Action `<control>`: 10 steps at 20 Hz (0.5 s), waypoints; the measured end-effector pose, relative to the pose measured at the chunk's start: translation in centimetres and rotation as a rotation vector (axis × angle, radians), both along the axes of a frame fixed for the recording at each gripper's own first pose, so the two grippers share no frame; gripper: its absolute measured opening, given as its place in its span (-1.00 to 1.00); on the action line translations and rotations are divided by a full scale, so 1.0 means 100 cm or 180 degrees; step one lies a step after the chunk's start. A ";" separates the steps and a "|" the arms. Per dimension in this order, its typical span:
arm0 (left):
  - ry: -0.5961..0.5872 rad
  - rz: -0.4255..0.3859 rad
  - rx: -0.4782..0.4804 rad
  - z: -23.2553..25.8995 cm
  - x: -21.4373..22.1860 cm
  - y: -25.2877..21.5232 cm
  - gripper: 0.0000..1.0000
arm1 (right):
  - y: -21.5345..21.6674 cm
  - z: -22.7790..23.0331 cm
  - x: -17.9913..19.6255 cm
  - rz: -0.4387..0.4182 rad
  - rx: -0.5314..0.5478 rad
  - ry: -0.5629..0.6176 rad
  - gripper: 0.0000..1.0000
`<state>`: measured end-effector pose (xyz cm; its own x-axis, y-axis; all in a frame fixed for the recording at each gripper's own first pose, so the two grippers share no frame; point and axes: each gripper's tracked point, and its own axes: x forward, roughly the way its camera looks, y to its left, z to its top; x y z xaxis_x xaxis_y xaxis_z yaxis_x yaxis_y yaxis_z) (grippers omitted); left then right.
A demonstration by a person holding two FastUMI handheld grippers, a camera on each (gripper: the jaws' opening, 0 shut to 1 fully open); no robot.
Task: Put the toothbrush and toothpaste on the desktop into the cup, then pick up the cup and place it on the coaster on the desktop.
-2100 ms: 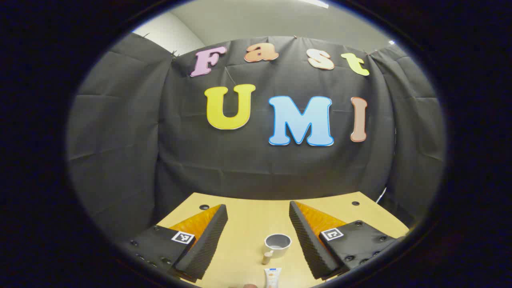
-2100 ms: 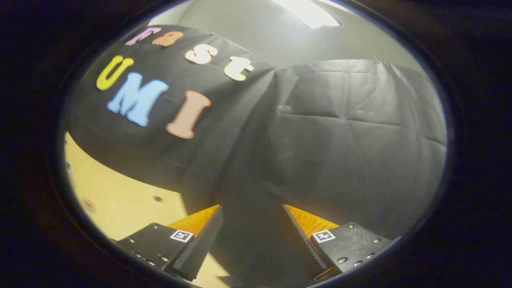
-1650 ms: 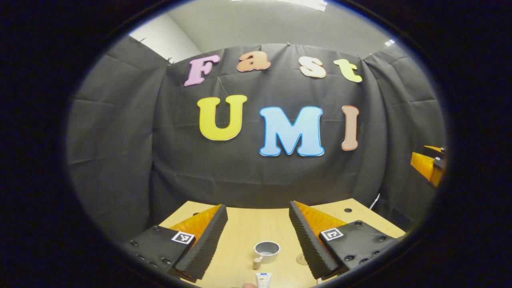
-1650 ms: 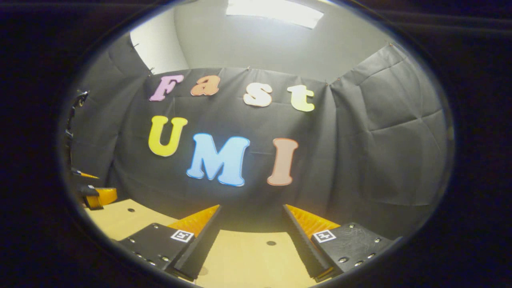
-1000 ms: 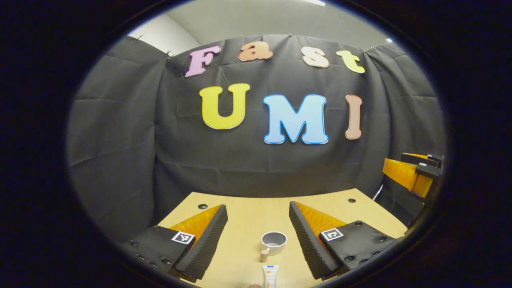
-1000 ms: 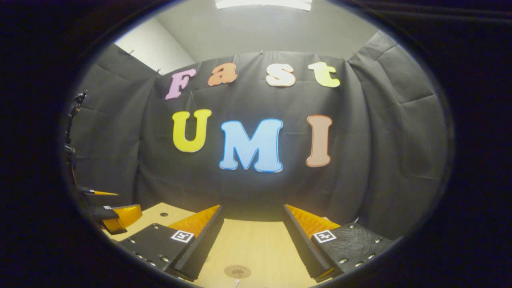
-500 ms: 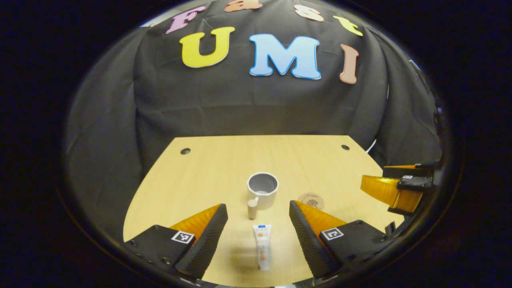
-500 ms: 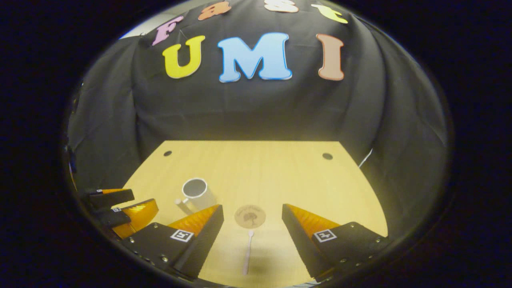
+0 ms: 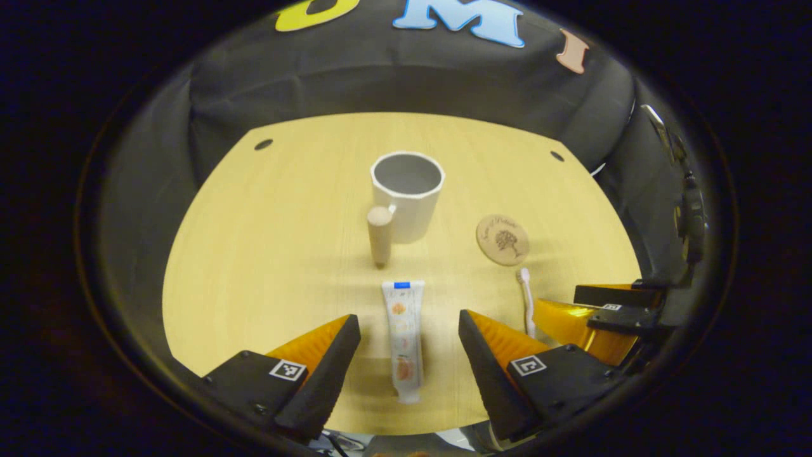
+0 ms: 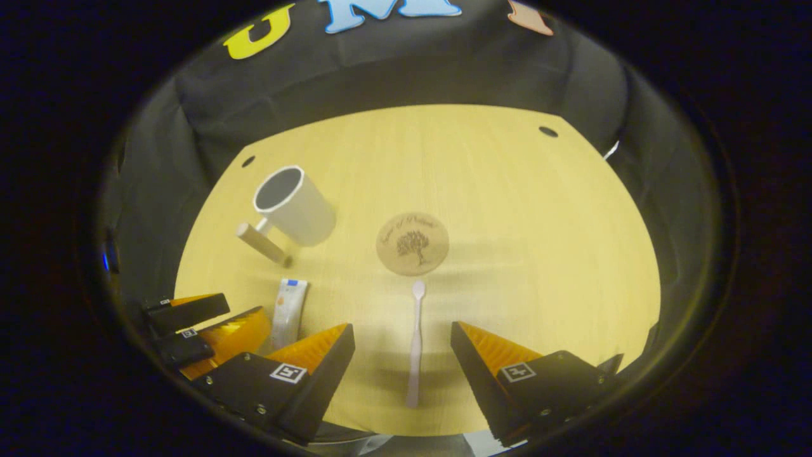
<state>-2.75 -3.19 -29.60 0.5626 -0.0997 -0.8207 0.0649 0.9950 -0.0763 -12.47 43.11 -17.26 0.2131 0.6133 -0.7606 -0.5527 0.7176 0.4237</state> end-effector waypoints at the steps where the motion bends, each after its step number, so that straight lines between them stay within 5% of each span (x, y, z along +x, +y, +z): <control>1: 0.0090 0.0016 -0.0012 -0.006 0.001 0.001 1.00 | -0.001 -0.011 -0.004 0.0049 -0.0111 0.0092 0.89; 10: 0.0645 0.0092 0.0027 -0.060 -0.007 0.017 0.99 | 0.006 -0.056 -0.018 0.0315 -0.0558 0.0283 0.92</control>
<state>-3.43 -1.48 -35.60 0.3882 -0.0784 -0.9182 0.0204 0.9969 -0.0766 -14.23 43.71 -22.86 0.0858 0.4845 -0.8706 -0.5903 0.7287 0.3473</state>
